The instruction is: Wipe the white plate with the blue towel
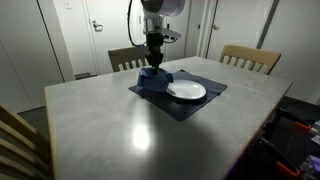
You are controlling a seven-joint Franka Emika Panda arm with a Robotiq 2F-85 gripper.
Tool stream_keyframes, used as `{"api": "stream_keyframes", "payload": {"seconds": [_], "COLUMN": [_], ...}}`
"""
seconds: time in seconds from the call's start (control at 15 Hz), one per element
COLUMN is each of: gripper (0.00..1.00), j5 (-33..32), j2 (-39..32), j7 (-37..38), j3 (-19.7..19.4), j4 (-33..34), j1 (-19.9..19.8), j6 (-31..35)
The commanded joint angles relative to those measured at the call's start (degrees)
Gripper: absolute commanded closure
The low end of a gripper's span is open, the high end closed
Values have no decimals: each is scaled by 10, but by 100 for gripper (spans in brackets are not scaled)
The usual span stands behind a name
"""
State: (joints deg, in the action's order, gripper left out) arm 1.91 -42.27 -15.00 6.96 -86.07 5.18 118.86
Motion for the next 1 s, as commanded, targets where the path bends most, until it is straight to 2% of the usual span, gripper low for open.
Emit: {"api": "stream_keyframes", "payload": {"seconds": [0.0,0.33,0.47,0.93], "gripper": [98,98,98,98], "j5": [30,80,75,82], "j2": [74,146,165,150], "j7": [-25,-9,4,-47], "j3": [20,22,10,27], "j4": [-127,-233,-262,-264], "j1": [-34,-55,-50,-60], "j6": [75,81,121,193]}}
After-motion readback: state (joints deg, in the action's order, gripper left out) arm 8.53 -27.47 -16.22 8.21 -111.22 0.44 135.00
